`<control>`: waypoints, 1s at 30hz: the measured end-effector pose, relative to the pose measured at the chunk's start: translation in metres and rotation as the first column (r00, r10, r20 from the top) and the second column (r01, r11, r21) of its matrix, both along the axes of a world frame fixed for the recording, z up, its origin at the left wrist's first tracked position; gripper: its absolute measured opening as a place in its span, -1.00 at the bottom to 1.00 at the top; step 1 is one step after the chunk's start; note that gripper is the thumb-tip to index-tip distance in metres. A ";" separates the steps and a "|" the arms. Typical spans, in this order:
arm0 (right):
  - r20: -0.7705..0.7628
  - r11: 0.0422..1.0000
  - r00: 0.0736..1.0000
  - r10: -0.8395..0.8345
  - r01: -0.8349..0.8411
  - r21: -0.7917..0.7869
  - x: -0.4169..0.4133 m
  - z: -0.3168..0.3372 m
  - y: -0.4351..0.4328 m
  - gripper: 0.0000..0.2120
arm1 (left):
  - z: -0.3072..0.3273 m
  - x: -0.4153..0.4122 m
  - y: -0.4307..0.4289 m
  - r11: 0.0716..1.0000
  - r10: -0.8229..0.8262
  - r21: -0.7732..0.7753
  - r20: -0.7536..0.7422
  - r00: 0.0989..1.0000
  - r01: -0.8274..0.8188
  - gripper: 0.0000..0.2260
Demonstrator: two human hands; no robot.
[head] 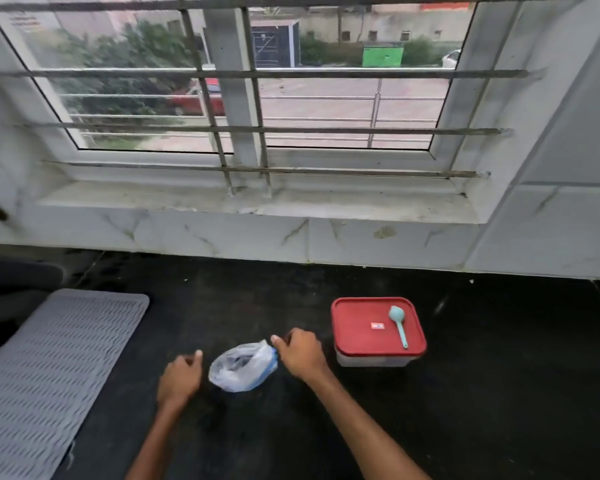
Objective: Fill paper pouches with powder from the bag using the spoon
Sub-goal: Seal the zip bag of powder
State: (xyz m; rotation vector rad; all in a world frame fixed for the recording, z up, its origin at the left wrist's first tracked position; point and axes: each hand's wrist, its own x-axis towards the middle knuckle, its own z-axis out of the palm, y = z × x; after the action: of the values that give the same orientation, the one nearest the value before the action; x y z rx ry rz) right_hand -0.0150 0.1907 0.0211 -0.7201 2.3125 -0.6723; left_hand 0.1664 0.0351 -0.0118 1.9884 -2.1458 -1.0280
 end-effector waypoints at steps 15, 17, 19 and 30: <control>0.201 0.967 0.961 -0.189 0.218 -0.134 -0.005 0.009 -0.005 -0.94 | 0.029 -0.024 0.034 0.895 0.187 0.419 -0.667 0.721 0.155 -0.84; 0.228 0.956 0.954 -0.196 0.237 -0.171 -0.007 0.023 -0.002 -0.91 | 0.033 -0.033 0.032 0.893 0.205 0.426 -0.669 0.715 0.143 -0.87; 0.242 0.952 0.952 -0.186 0.236 -0.196 -0.011 0.032 0.000 -0.86 | 0.038 -0.040 0.033 0.886 0.193 0.433 -0.671 0.716 0.168 -0.86; -0.174 0.986 0.979 -0.104 0.080 -0.144 -0.017 0.045 0.017 -0.98 | 0.041 -0.060 0.059 0.987 -0.063 -0.158 -0.235 0.970 0.026 -0.91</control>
State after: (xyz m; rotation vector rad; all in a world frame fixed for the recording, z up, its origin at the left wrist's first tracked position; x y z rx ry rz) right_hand -0.0318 0.2082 0.0661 -0.7672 2.4970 -0.8450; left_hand 0.1067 0.0945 0.0293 1.6628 -2.0802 -1.0145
